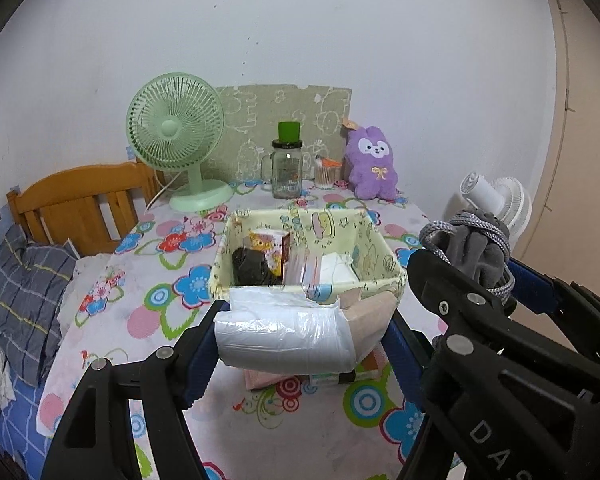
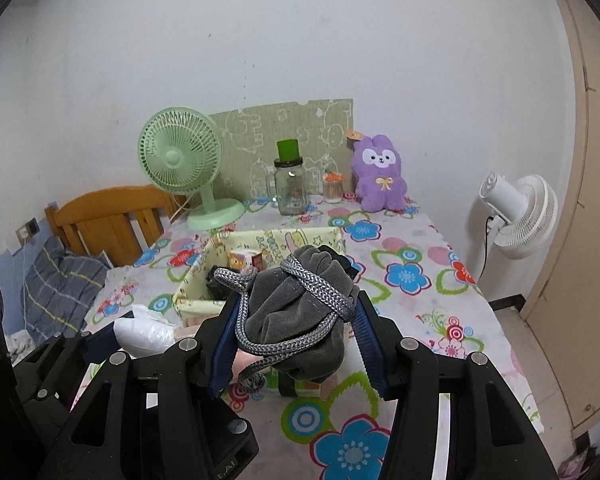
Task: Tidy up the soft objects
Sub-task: 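Carry the white roll and grey pouch up over the storage box with both tools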
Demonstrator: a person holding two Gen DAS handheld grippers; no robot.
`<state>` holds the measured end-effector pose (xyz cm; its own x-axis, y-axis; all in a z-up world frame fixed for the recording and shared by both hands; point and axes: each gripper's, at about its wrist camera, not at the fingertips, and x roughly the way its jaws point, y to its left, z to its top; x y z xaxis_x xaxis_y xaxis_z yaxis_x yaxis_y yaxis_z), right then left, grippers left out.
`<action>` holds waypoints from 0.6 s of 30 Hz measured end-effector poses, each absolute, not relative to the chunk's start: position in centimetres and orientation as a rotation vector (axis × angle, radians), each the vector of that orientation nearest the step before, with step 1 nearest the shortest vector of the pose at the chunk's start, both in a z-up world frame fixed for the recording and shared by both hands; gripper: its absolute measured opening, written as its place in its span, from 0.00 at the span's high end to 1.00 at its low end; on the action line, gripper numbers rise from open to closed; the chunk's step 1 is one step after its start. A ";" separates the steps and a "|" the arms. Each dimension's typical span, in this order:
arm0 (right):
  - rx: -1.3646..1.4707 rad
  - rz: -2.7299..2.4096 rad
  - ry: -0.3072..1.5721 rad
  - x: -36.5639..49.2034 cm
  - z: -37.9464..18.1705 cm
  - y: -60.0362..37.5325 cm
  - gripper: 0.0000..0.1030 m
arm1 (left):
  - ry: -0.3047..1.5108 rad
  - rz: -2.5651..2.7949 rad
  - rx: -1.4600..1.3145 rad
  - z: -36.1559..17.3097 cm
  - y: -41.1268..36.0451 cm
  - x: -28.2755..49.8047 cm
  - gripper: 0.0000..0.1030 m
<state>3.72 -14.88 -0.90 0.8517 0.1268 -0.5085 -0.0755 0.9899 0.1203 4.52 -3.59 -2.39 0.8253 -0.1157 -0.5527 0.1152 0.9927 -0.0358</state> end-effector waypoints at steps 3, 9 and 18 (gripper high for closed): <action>0.098 0.106 0.529 4.1 -0.4 -14.9 0.45 | 0.577 -0.127 0.003 -1.9 -3.6 4.9 0.26; 0.102 0.106 0.518 5.0 0.3 -14.8 0.45 | 0.565 -0.135 0.009 -1.2 -3.6 5.7 0.26; 0.106 0.111 0.503 7.6 1.1 -14.6 0.45 | 0.545 -0.132 0.014 -0.3 -3.6 8.3 0.26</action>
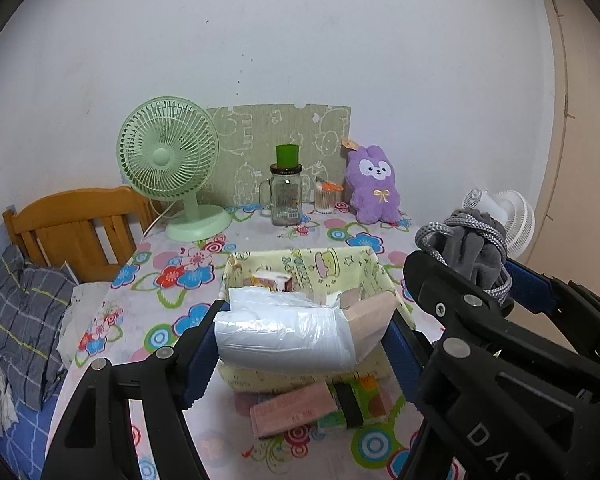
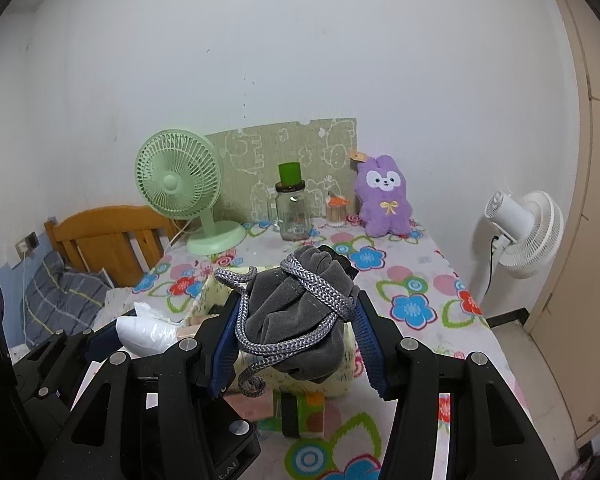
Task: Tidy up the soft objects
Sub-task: 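Carry the white roll and grey pouch up over the storage box with both tools, then lower the roll and pouch into the storage box and open both tools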
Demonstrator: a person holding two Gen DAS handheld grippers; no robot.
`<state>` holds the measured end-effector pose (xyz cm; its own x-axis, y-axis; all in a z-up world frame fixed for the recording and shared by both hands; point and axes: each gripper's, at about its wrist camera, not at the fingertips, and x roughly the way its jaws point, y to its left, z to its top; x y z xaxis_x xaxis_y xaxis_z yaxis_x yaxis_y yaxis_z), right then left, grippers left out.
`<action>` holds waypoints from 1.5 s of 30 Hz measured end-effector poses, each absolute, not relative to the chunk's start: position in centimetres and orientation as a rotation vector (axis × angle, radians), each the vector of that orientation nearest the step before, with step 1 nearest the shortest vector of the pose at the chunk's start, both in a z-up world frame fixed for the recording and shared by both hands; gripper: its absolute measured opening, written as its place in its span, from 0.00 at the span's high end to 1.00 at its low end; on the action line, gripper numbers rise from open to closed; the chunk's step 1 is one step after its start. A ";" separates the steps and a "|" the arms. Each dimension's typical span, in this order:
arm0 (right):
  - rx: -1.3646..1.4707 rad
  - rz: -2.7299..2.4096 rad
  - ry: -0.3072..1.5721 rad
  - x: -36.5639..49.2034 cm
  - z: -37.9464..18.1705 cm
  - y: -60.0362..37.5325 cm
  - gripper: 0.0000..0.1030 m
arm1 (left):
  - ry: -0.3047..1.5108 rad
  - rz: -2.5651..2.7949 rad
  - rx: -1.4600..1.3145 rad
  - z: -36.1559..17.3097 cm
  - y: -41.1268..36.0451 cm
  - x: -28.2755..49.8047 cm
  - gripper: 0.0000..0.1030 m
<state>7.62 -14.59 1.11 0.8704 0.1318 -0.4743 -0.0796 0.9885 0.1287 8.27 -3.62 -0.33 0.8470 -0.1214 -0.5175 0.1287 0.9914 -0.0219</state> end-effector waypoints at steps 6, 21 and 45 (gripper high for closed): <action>0.111 0.117 0.501 10.0 1.2 -14.6 0.45 | 0.541 -0.128 0.013 -0.2 -3.5 10.4 0.26; 0.122 0.130 0.532 14.9 -0.2 -14.4 0.45 | 0.574 -0.123 0.014 -1.4 -3.6 15.1 0.25; 0.103 0.184 0.652 20.3 -5.8 -13.8 0.45 | 0.704 -0.095 -0.004 -6.4 -3.1 19.1 0.00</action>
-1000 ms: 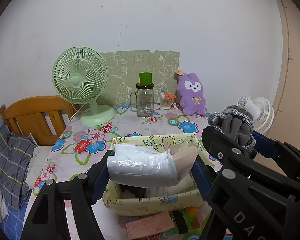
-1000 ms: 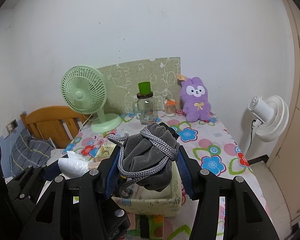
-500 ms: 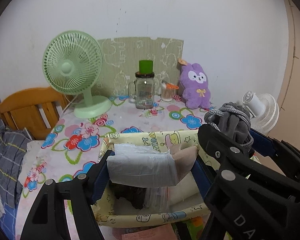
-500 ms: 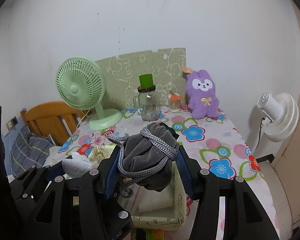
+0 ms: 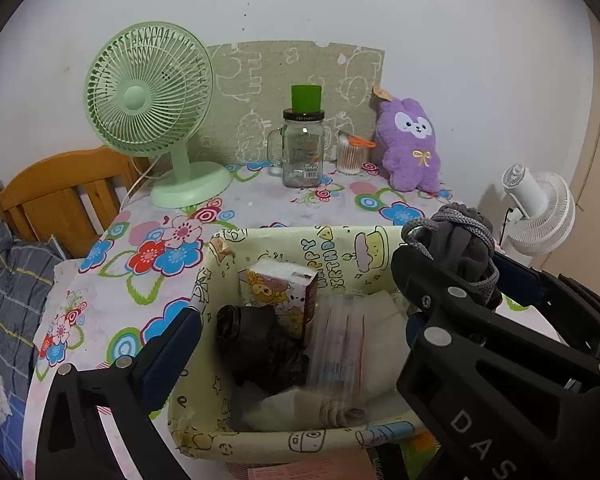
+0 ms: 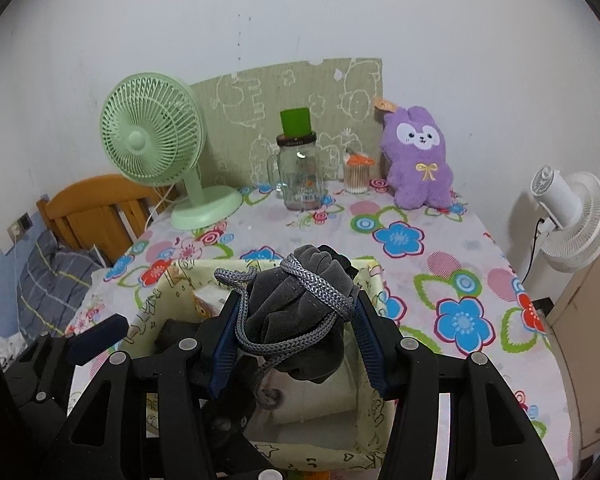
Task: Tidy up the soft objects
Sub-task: 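Lower the roll and pouch into the storage box and open both tools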
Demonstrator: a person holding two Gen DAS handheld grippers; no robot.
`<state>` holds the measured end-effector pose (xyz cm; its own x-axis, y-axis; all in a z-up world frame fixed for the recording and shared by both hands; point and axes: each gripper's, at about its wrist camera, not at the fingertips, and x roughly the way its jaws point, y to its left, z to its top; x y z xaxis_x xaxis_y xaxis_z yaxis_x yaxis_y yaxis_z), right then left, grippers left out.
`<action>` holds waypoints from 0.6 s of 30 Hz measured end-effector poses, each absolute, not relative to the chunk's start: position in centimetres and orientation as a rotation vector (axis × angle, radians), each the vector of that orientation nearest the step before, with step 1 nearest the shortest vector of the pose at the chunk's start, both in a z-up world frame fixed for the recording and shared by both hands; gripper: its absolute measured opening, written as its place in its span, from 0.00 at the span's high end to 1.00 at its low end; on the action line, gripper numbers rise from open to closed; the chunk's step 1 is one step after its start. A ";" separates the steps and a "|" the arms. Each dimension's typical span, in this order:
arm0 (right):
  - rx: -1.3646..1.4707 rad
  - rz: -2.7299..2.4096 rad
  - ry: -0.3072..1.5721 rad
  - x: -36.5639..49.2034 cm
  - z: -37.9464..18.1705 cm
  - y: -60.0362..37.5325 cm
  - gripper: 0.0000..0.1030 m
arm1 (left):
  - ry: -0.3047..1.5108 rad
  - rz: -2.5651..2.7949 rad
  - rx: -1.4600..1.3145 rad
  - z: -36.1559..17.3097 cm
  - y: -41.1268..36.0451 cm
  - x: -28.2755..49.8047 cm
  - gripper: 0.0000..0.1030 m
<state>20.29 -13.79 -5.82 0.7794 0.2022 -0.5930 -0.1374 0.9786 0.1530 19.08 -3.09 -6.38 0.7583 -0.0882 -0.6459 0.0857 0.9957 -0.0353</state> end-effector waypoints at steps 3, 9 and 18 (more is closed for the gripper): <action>0.105 0.191 0.660 20.7 -6.1 -13.7 0.45 | 0.719 -0.103 -0.009 -6.7 -2.9 19.5 0.00; 0.104 0.206 0.673 21.3 -6.6 -13.5 0.44 | 0.741 -0.117 -0.013 -7.2 -2.8 20.2 0.00; 0.112 0.213 0.702 22.4 -7.5 -13.6 0.24 | 0.756 -0.117 -0.012 -8.0 -2.8 21.0 0.00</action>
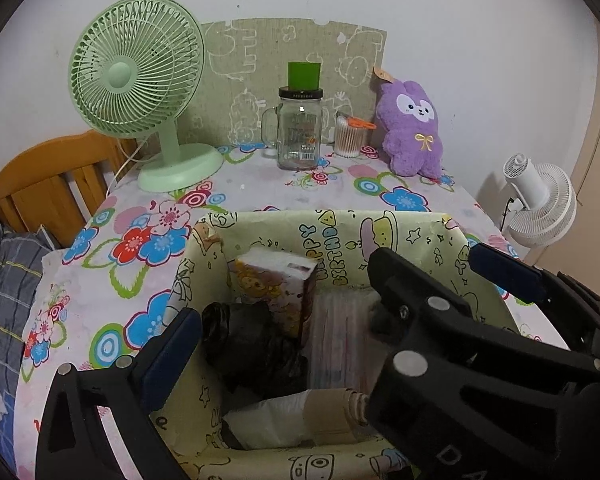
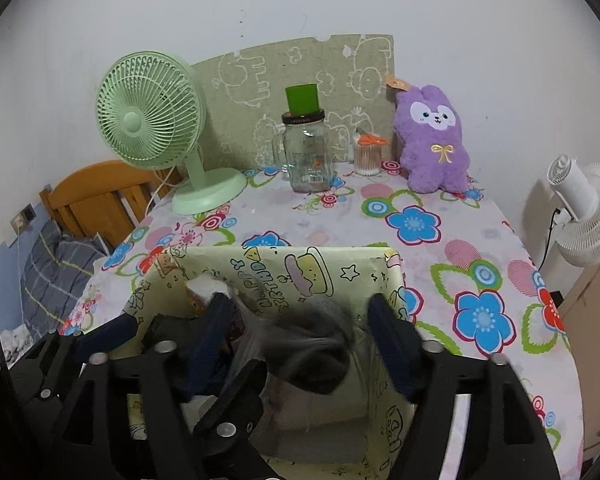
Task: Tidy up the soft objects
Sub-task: 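Lower the roll and pouch into the storage box and open both tools, then withdraw both tools from the storage box toward the remaining items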
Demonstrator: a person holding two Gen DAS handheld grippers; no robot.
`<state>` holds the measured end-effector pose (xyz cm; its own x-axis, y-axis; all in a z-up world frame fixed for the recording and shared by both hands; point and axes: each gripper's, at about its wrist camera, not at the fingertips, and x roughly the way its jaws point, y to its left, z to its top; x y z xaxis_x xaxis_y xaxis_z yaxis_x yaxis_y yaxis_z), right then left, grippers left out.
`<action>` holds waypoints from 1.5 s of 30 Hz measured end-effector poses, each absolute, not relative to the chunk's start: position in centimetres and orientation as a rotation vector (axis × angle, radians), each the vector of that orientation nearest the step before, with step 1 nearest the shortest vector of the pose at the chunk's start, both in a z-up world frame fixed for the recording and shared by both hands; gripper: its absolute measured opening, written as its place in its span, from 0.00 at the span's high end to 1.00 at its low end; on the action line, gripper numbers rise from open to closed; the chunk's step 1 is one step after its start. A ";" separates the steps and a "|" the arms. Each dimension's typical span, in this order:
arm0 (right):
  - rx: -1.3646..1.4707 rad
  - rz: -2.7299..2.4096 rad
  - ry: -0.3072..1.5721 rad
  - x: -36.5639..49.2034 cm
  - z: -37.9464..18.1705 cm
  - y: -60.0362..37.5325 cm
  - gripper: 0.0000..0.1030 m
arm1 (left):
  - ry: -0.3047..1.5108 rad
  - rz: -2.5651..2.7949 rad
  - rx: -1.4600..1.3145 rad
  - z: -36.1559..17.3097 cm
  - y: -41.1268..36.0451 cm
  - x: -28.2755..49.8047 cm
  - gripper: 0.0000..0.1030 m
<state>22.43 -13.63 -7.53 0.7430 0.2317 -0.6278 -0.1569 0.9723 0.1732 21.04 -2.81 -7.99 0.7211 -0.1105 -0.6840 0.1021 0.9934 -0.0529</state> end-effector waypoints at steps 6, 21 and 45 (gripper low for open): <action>0.117 0.203 0.715 22.6 -7.8 -13.8 0.17 | 0.758 -0.125 -0.005 -8.1 -2.9 21.2 0.00; 0.127 0.168 0.675 19.8 -6.0 -14.8 0.10 | 0.718 -0.131 -0.006 -6.4 -3.6 18.6 0.00; 0.125 0.139 0.577 13.0 -2.3 -15.5 0.10 | 0.613 -0.137 0.001 -3.2 -3.9 12.6 0.00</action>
<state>13.05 -15.52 -2.32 0.8295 0.1653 -0.5335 -0.0955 0.9831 0.1561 12.59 -3.88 -3.24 0.8089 -0.1278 -0.5739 0.1281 0.9910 -0.0400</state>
